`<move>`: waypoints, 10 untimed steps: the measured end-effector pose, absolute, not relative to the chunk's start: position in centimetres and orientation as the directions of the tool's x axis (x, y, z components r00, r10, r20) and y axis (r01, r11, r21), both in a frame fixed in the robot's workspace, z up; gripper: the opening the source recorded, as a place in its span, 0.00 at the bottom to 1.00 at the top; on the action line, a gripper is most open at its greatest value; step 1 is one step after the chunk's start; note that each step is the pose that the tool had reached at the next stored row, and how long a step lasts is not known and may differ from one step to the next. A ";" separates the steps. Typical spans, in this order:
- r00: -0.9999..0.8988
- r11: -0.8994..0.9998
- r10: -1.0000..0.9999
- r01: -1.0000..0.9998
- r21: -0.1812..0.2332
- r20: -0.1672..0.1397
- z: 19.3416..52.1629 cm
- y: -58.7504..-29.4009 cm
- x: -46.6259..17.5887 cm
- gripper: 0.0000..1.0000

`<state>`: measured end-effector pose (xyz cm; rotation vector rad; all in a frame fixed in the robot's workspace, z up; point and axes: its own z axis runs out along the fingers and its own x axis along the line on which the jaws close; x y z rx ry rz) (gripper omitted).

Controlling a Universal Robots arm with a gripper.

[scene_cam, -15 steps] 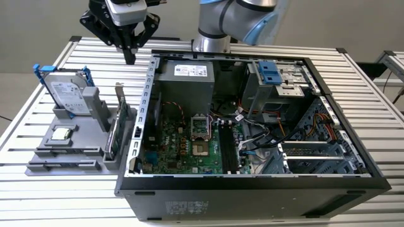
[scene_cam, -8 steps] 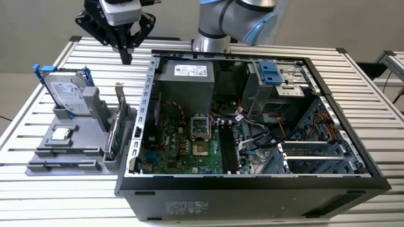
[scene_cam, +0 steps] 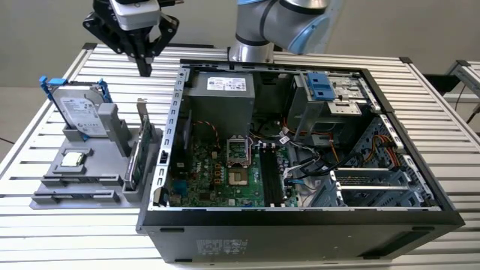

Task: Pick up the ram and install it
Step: 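Reach for the ram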

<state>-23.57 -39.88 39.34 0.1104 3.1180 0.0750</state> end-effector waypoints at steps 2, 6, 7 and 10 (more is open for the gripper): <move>-0.997 0.996 0.071 0.070 0.049 -0.019 39.3 -39.9 -23.8 0.00; -0.997 0.996 0.071 0.070 0.049 -0.019 39.3 -39.9 -24.3 0.00; -0.997 0.996 0.071 0.070 0.049 -0.019 39.3 -39.9 -24.4 0.00; -0.997 0.996 0.071 0.070 0.049 -0.019 39.3 -39.9 -24.7 0.00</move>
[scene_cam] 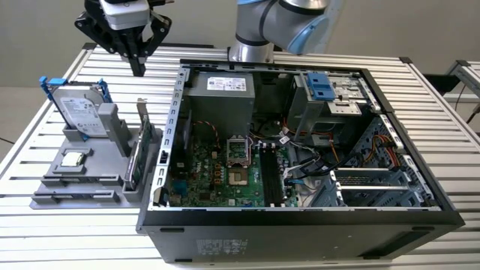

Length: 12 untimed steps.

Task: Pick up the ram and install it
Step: 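Reach for the ram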

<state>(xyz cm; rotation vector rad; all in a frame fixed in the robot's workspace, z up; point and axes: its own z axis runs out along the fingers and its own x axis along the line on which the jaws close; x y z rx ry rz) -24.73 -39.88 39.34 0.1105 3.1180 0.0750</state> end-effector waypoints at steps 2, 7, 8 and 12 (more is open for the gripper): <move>-0.997 0.996 0.071 0.070 0.049 -0.019 39.3 -39.9 -25.0 0.00; -0.997 0.996 0.071 0.070 0.049 -0.019 39.3 -39.9 -25.6 0.00; -0.997 0.996 0.071 0.070 0.049 -0.019 39.3 -39.9 -25.7 0.00; -0.997 0.996 0.071 0.070 0.049 -0.019 39.3 -39.9 -26.2 0.00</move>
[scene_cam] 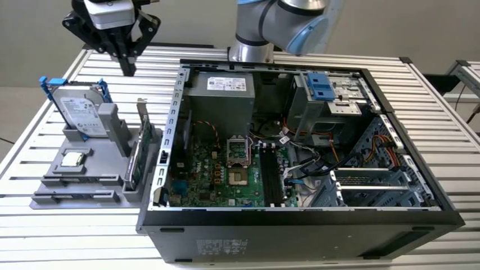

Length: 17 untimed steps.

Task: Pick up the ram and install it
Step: 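Reach for the ram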

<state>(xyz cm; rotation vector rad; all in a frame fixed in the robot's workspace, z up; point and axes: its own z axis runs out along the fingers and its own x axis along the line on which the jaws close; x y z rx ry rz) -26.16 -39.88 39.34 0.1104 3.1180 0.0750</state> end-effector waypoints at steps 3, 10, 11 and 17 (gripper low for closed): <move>-0.997 0.996 0.071 0.070 0.049 -0.019 39.3 -39.9 -26.5 0.00; -0.997 0.996 0.071 0.070 0.049 -0.019 39.3 -39.9 -27.2 0.00; -0.997 0.996 0.071 0.070 0.049 -0.019 39.3 -39.9 -27.3 0.00; -0.997 0.996 0.071 0.070 0.049 -0.019 39.3 -39.9 -27.9 0.00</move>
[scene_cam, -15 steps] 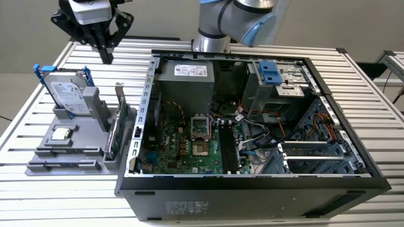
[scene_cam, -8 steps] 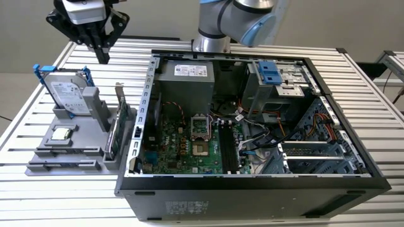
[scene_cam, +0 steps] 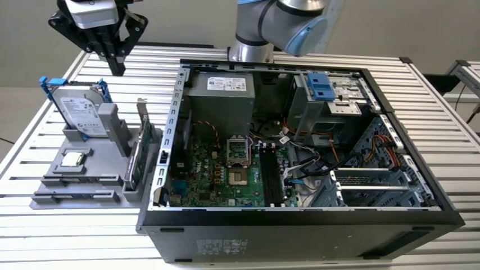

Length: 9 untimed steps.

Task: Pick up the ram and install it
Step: 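Reach for the ram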

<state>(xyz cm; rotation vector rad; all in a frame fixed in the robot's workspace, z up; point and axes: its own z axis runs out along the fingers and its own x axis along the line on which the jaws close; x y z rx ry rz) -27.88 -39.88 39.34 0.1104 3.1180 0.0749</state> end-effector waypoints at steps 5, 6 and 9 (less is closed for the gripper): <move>-0.997 0.996 0.071 0.070 0.049 -0.019 39.3 -39.9 -28.4 0.00; -0.997 0.996 0.071 0.070 0.049 -0.019 39.3 -39.9 -28.5 0.00; -0.997 0.996 0.071 0.070 0.049 -0.019 39.3 -39.9 -28.9 0.00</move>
